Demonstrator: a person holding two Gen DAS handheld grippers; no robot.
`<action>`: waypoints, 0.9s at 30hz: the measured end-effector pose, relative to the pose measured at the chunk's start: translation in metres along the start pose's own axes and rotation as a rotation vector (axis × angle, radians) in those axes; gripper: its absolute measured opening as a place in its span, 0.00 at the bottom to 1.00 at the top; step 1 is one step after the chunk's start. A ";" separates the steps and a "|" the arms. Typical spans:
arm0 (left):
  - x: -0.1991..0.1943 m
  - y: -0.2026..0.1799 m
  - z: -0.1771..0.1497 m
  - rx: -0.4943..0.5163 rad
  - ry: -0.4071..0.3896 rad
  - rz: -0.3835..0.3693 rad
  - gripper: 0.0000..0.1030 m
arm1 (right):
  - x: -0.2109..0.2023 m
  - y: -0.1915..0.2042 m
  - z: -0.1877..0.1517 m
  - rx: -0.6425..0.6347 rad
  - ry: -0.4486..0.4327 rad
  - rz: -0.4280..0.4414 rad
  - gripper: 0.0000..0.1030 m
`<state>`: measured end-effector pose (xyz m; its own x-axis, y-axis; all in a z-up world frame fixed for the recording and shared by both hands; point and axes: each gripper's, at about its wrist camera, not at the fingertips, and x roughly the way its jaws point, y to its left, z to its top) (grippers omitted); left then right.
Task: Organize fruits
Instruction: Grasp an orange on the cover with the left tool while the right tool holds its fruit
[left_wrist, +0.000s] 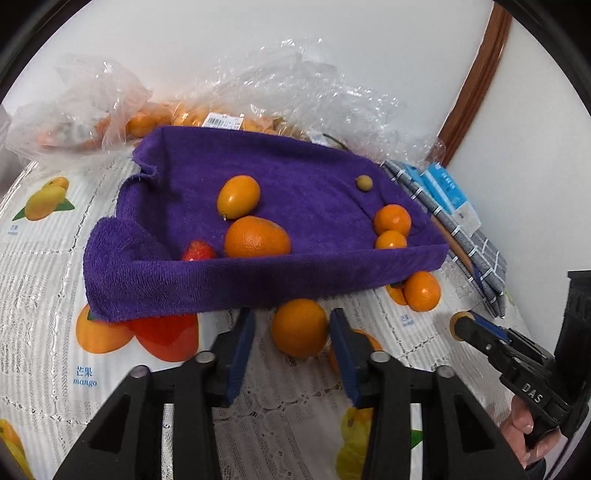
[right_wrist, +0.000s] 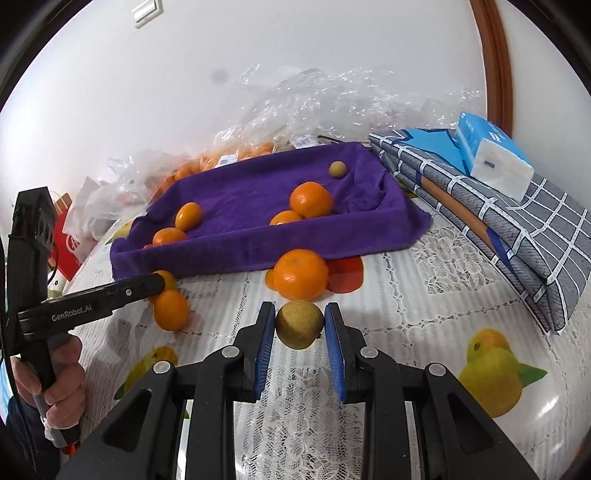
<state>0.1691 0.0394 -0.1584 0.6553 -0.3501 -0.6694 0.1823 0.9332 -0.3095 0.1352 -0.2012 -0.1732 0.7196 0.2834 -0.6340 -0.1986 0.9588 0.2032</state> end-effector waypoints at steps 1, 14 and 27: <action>-0.002 0.000 -0.001 0.001 -0.007 -0.007 0.29 | 0.000 -0.001 0.000 0.006 0.001 -0.001 0.27; 0.005 -0.001 0.001 -0.001 0.020 -0.025 0.32 | 0.003 -0.002 0.000 0.009 0.016 -0.009 0.27; -0.001 0.006 -0.001 -0.035 -0.005 0.026 0.31 | 0.002 -0.001 -0.001 0.003 0.008 -0.015 0.27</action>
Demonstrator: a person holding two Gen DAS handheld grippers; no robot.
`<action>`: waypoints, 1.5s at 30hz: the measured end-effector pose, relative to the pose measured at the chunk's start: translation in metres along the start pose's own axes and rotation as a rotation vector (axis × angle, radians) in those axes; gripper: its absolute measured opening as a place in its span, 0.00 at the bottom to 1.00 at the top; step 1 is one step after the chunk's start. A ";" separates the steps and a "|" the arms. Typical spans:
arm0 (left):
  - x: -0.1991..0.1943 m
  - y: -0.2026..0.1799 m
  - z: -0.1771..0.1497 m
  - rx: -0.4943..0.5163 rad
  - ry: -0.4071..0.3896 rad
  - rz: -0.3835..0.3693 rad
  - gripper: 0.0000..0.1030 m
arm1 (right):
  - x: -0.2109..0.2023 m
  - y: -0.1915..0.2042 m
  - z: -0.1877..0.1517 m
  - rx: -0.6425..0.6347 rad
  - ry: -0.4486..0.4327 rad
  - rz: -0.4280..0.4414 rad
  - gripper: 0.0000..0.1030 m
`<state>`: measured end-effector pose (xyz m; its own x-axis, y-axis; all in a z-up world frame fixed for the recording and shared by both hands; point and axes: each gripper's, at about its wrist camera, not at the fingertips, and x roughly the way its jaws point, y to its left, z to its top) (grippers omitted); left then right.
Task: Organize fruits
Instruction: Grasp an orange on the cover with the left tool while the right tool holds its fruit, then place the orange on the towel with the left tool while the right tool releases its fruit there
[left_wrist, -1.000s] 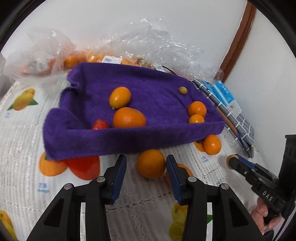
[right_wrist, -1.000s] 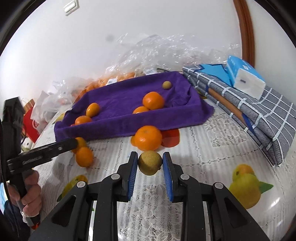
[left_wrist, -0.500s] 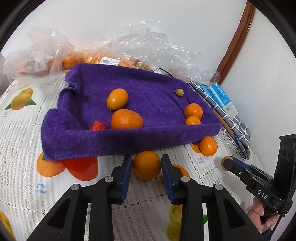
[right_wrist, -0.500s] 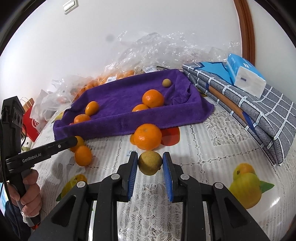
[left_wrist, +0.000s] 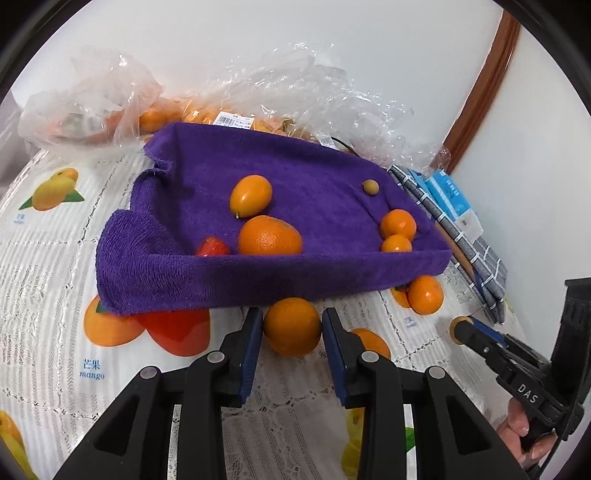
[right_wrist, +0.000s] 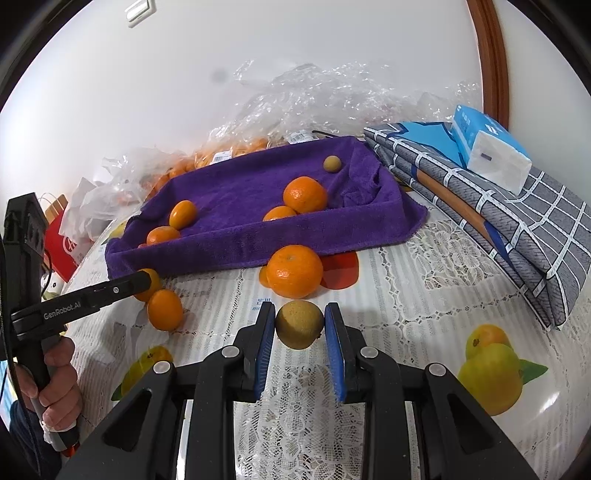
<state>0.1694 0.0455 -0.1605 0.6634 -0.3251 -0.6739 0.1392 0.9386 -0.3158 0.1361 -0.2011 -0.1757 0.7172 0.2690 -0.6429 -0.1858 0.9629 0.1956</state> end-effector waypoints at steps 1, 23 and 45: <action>0.000 -0.002 0.000 0.009 -0.002 0.008 0.31 | 0.000 0.001 0.000 -0.005 -0.002 -0.003 0.27; -0.033 0.003 0.003 -0.018 -0.161 -0.001 0.30 | -0.010 -0.001 0.002 0.001 -0.057 0.027 0.27; 0.012 0.026 0.061 -0.081 -0.153 0.160 0.30 | 0.055 -0.027 0.091 -0.014 -0.053 -0.037 0.27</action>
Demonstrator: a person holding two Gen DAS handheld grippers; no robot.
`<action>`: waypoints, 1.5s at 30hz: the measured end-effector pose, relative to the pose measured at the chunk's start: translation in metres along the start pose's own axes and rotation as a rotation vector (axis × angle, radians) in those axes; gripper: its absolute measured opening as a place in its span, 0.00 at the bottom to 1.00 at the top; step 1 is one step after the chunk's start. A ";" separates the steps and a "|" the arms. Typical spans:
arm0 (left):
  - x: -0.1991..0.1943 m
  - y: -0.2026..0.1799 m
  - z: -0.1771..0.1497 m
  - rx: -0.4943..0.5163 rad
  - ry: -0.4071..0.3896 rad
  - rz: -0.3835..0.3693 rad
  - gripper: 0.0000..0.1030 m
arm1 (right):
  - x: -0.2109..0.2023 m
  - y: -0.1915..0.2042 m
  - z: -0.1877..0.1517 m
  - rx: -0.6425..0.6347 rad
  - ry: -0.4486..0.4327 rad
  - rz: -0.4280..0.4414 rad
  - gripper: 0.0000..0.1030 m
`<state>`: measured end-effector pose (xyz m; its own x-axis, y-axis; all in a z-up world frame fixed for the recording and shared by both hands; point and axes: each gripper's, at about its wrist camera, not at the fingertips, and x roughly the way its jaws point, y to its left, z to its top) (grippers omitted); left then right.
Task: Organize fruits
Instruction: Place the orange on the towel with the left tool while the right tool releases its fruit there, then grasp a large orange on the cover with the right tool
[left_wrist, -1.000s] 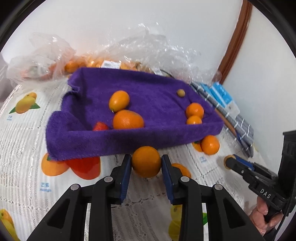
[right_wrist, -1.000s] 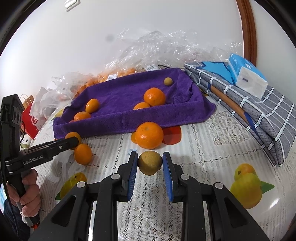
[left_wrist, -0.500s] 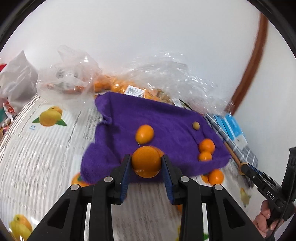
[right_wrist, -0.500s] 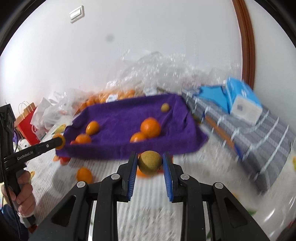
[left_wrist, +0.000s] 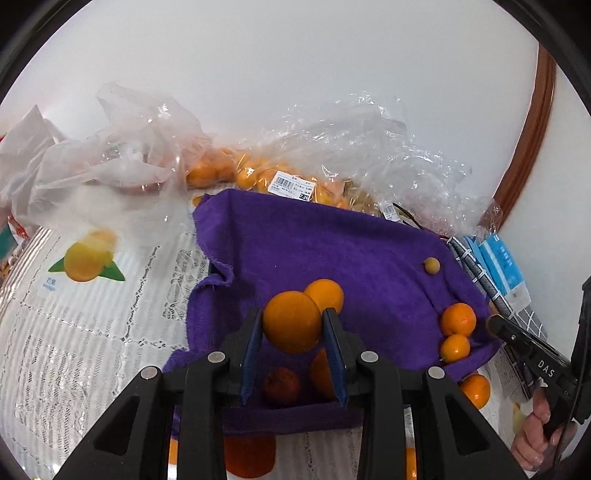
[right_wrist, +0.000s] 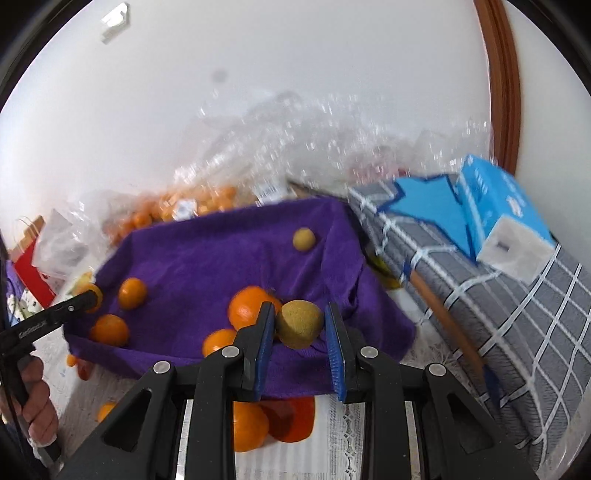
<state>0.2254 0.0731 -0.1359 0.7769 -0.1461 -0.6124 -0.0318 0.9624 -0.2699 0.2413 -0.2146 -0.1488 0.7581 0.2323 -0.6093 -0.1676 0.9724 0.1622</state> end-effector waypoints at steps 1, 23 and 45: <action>0.001 0.000 0.000 -0.006 0.002 -0.007 0.30 | 0.003 0.000 0.000 0.000 0.006 0.005 0.27; -0.010 -0.004 -0.004 0.016 -0.026 -0.003 0.43 | -0.023 0.024 -0.036 -0.092 0.059 0.092 0.48; -0.033 -0.073 -0.081 0.157 0.174 -0.147 0.47 | -0.040 -0.003 -0.049 -0.071 0.006 -0.034 0.40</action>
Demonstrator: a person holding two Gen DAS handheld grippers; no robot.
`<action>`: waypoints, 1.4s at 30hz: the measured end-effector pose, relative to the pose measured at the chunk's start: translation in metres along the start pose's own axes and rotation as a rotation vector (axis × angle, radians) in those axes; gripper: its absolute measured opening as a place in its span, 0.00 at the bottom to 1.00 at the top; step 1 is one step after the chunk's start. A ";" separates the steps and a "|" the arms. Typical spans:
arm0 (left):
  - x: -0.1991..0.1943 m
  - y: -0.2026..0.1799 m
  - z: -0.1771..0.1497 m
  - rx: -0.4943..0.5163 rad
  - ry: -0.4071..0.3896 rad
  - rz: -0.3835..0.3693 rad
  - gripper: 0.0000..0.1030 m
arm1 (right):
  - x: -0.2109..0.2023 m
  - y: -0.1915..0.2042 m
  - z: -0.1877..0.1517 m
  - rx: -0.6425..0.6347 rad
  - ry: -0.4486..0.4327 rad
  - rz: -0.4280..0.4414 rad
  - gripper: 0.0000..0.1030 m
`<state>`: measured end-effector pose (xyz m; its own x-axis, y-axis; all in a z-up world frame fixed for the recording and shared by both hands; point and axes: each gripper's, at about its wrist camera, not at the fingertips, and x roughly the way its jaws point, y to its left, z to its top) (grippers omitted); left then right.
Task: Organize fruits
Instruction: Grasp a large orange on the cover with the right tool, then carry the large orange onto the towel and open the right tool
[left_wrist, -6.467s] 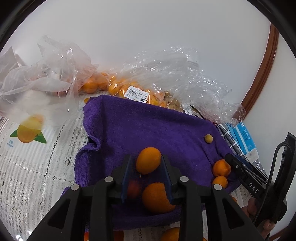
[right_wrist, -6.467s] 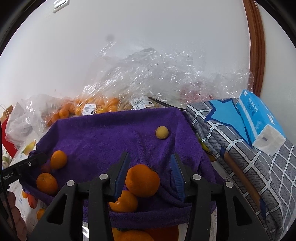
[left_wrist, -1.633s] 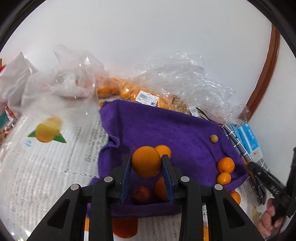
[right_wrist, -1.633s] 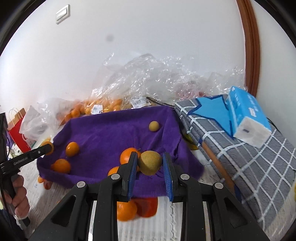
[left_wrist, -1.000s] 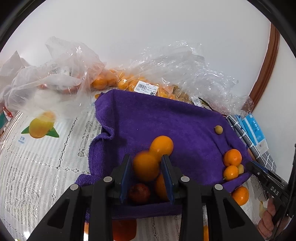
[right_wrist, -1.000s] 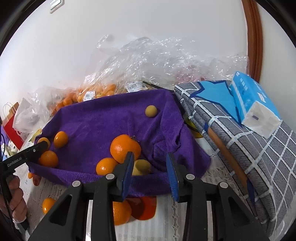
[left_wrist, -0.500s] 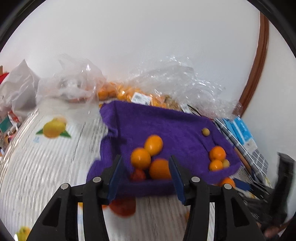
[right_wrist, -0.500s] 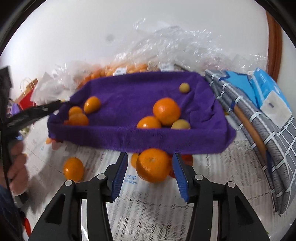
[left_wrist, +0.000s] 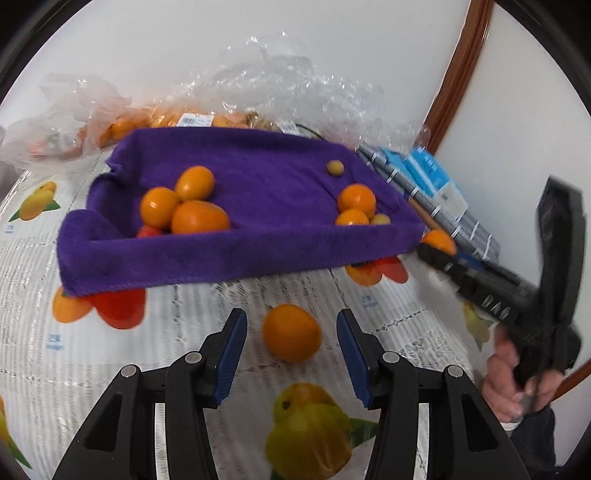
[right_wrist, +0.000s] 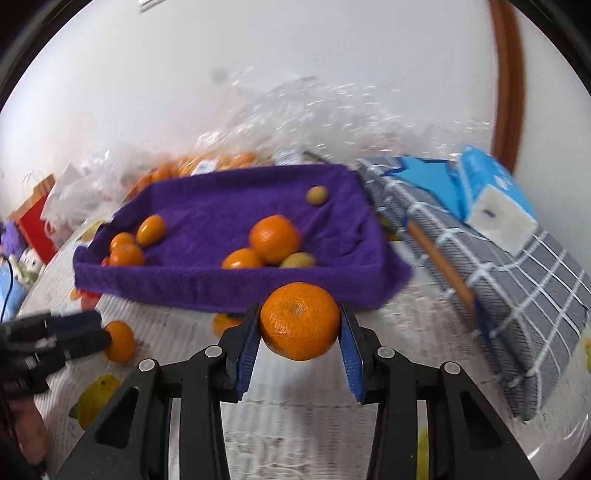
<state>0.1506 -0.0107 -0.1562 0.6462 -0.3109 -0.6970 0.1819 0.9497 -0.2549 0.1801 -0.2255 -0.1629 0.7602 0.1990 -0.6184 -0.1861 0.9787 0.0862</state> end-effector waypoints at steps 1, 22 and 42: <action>0.003 -0.001 -0.001 0.000 0.009 0.008 0.46 | -0.002 -0.007 0.001 0.029 -0.003 0.002 0.40; -0.026 0.022 0.052 -0.067 -0.117 0.067 0.32 | 0.001 -0.012 0.033 0.081 -0.024 0.046 0.40; 0.053 0.031 0.092 -0.071 -0.039 0.182 0.32 | 0.074 -0.007 0.058 -0.006 0.053 -0.011 0.40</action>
<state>0.2586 0.0055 -0.1400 0.6919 -0.1317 -0.7098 0.0082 0.9846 -0.1746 0.2741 -0.2150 -0.1639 0.7286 0.1848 -0.6596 -0.1814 0.9806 0.0743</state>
